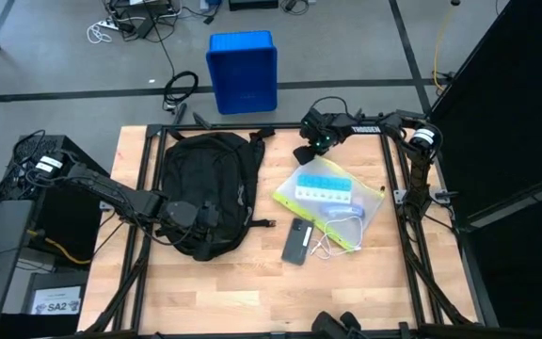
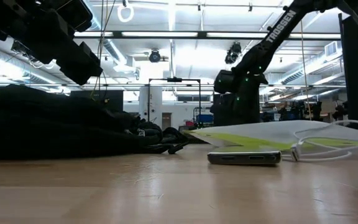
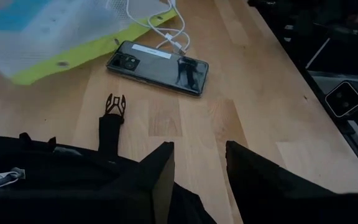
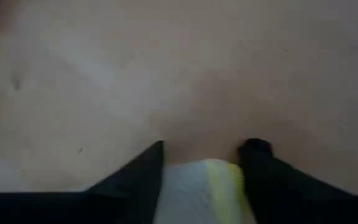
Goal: Unpack backpack
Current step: Open the zip lock bag
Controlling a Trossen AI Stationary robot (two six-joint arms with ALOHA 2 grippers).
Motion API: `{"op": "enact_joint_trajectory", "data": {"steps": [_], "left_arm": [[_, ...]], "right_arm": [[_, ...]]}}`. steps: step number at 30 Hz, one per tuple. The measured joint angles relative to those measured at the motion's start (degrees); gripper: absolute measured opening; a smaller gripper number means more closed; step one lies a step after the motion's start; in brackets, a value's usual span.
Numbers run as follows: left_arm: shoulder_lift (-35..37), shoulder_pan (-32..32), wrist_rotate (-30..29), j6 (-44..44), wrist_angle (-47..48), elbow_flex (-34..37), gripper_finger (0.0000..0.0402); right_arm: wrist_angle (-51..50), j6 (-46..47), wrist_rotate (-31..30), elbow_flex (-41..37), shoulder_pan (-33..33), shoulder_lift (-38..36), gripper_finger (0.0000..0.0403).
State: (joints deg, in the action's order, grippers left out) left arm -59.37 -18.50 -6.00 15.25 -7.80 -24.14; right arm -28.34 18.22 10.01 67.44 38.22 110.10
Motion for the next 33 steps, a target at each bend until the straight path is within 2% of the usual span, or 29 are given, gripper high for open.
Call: {"op": "enact_joint_trajectory", "data": {"steps": [3,5,9,15,23,29,33], "left_arm": [[0.0,0.0,0.0,0.0,0.0,0.0,0.0129],[0.0,0.0,0.0,0.0,0.0,0.0,0.0129],[0.0,0.0,-0.1,0.0,0.0,0.0,0.0129],[0.0,0.0,-0.1,-1.4,0.0,0.0,0.0129],[0.0,0.0,-1.6,-1.5,-0.1,0.0,0.0129],[0.0,0.0,-1.6,-1.5,-0.2,0.0,0.0129],[0.0,0.0,-1.6,-1.2,-0.2,0.0,0.0129]], "right_arm": [[0.0,-0.2,2.5,0.0,-0.1,0.0,0.0037],[0.0,-0.5,2.9,0.0,-0.3,-0.1,0.0015],[0.0,-0.4,2.7,-0.1,-1.3,-1.7,0.0008],[1.9,-0.3,2.5,-0.1,-3.7,-8.7,0.0001],[2.4,-0.3,1.3,5.2,-9.2,-18.9,0.0],[2.2,-3.4,-4.2,13.3,-14.8,-23.9,0.0],[1.9,-8.3,-13.2,19.2,-18.7,-25.9,0.0]]}}
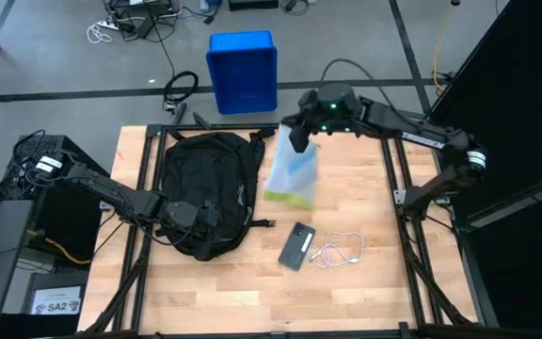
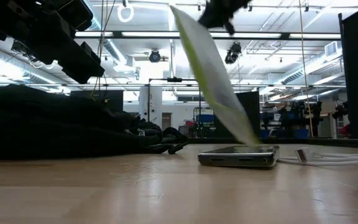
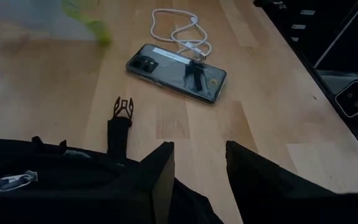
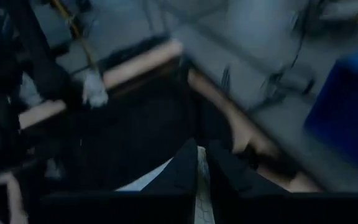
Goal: Unpack backpack
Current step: Open the zip lock bag
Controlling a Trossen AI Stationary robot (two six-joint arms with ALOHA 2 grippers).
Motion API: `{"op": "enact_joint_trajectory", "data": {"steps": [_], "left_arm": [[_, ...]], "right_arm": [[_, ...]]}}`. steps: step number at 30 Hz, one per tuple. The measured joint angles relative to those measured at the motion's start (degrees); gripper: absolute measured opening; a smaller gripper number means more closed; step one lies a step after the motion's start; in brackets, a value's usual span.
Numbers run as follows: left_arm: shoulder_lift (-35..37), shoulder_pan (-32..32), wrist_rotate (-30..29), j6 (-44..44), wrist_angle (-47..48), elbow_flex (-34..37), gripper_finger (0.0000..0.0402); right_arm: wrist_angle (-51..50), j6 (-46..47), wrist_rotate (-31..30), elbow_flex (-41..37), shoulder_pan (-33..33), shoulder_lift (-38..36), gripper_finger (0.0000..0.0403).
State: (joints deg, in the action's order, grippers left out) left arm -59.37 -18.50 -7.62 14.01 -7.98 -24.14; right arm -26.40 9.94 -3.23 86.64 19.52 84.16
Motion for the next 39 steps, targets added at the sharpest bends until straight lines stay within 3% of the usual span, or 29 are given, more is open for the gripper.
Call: {"op": "enact_joint_trajectory", "data": {"steps": [5,13,24,32,39], "left_arm": [[0.0,0.0,0.0,0.1,0.0,0.0,0.0129],[0.0,0.0,-1.4,0.1,0.0,0.0,0.0129],[0.0,0.0,-1.8,0.1,-0.3,0.0,0.0129],[0.0,0.0,-1.8,0.2,-1.6,0.0,0.0129],[0.0,0.0,-2.2,1.3,-1.6,0.0,0.0129]], "right_arm": [[-0.4,-4.1,-8.6,4.1,-5.9,-0.6,0.0],[-5.3,-1.9,-11.2,4.5,-12.8,0.6,0.0001],[-19.8,11.1,-10.9,3.0,-29.0,6.2,0.0],[-19.3,19.8,-8.3,3.0,-41.0,13.3,0.0],[-19.9,23.9,-2.6,3.0,-45.5,20.7,0.0]]}}
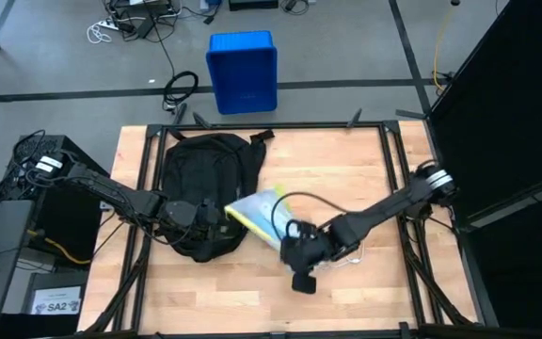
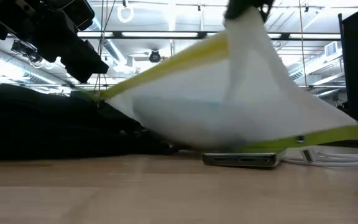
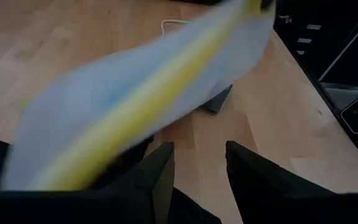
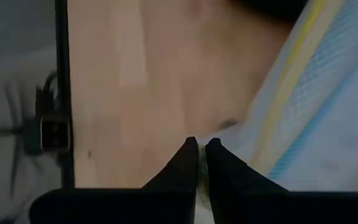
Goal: Unpack backpack
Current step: Open the zip lock bag
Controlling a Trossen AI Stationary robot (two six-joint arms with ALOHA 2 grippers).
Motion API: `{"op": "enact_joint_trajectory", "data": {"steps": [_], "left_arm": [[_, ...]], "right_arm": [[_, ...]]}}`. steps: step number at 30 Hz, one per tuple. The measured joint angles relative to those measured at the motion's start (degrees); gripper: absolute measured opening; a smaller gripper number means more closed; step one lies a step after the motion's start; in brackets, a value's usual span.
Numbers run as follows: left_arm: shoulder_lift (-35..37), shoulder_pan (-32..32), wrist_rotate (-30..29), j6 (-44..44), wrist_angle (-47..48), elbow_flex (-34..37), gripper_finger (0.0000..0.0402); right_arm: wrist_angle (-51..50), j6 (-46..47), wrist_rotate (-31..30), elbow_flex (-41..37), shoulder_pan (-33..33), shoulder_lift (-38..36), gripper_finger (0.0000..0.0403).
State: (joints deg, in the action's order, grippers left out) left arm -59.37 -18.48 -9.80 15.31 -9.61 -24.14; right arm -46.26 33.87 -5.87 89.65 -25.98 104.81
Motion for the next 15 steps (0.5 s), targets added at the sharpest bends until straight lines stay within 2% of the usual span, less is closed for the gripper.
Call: {"op": "enact_joint_trajectory", "data": {"steps": [4,8,15], "left_arm": [[0.0,0.0,-0.1,0.0,0.1,0.0,0.0129],[0.0,0.0,-0.7,0.0,0.2,0.0,0.0129],[-0.6,0.0,-2.0,0.0,0.7,0.0,0.0129]], "right_arm": [[-3.0,2.5,3.2,0.0,-0.2,2.2,0.0],[-7.2,4.1,3.2,0.0,-0.2,1.9,0.0005],[-7.6,1.9,2.1,0.0,-0.5,0.9,0.0053]]}}
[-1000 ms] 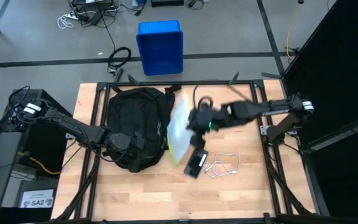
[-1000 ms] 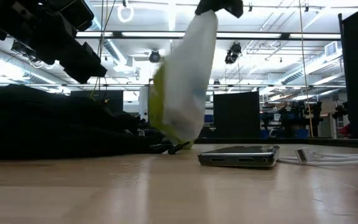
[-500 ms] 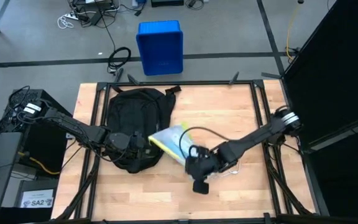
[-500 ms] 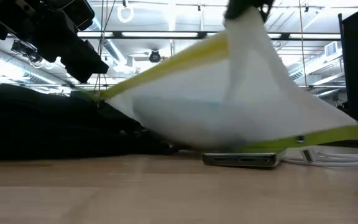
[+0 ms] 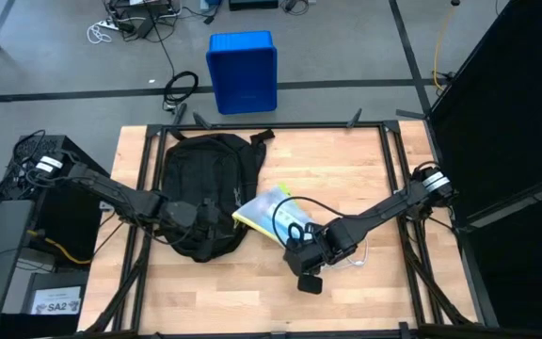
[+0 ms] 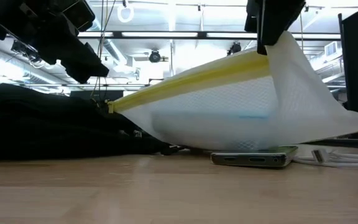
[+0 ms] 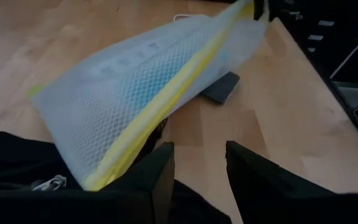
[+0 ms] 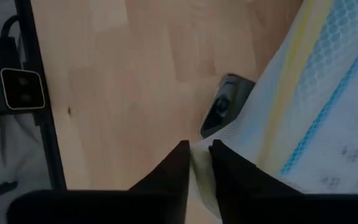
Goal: Unpack backpack
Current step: Open the zip lock bag
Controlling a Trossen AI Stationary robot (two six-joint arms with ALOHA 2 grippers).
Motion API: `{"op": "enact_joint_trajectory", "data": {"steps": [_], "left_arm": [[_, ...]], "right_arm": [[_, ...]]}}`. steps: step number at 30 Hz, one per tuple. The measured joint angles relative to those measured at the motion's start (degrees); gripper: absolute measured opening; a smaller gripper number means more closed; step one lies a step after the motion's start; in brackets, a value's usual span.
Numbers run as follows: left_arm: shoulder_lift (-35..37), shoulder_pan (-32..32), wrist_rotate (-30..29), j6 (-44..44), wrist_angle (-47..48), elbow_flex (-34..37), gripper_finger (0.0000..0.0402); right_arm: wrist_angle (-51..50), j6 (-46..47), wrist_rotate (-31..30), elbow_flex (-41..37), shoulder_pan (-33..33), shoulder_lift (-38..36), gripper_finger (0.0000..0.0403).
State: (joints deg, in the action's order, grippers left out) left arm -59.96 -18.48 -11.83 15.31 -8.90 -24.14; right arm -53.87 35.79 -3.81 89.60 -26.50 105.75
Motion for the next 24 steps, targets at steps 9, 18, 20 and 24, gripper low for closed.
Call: {"op": "enact_joint_trajectory", "data": {"steps": [9,18,20,24], "left_arm": [[-3.5,0.0,-0.6,0.0,0.3,0.0,0.0129],[-4.4,0.0,-3.8,-1.7,-0.6,0.0,0.0129],[-4.4,0.0,-5.0,-2.4,-0.5,0.0,0.0129],[-4.4,0.0,-5.5,-3.3,-0.5,0.0,0.0129]], "right_arm": [[0.2,0.1,0.6,0.0,0.0,0.0,0.0121],[2.3,1.7,6.6,0.0,0.0,0.0,0.0171],[3.2,1.7,8.1,0.1,0.0,0.0,0.0181],[4.3,1.7,9.5,1.0,0.0,0.0,0.0196]]}}
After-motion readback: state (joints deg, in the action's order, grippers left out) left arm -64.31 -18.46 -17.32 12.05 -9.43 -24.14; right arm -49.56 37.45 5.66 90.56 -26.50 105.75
